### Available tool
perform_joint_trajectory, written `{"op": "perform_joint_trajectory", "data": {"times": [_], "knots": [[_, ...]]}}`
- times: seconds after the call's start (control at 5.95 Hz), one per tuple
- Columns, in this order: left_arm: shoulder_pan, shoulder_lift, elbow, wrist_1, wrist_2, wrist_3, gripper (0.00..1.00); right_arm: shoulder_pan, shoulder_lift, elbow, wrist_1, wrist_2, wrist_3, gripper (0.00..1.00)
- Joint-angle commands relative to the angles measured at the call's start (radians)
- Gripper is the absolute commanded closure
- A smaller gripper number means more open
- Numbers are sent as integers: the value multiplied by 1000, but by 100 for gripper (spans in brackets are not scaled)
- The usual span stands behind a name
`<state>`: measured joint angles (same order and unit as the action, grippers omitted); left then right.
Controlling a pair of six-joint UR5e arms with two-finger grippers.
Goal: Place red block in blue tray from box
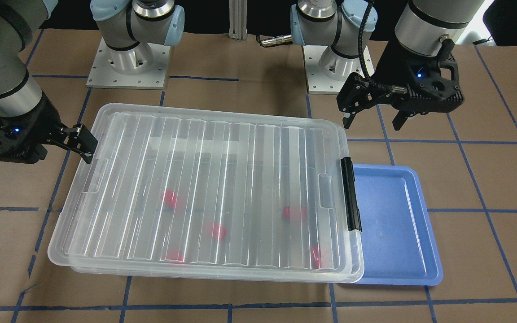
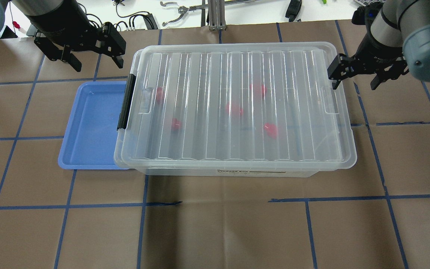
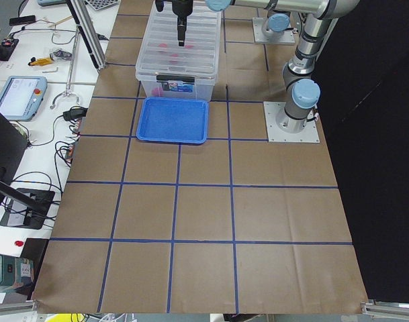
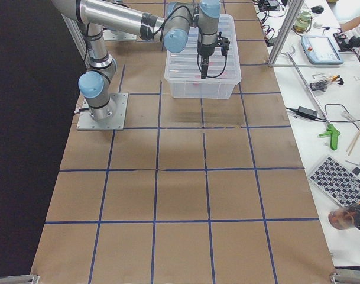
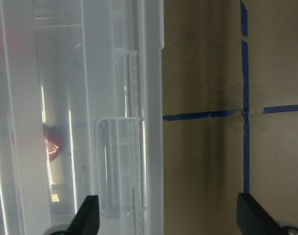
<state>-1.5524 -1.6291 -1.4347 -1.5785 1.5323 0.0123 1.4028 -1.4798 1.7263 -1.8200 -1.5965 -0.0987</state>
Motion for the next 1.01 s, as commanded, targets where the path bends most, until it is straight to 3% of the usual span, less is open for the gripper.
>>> {"op": "perform_joint_trajectory", "data": {"times": [0.0,0.84], "knots": [[0,0,-1,0,-1,0,2,-2,22,35,-7,-39,-12,0],[-2,2,2,0,-1,0,2,-37,24,71,-13,-80,-39,0]]}}
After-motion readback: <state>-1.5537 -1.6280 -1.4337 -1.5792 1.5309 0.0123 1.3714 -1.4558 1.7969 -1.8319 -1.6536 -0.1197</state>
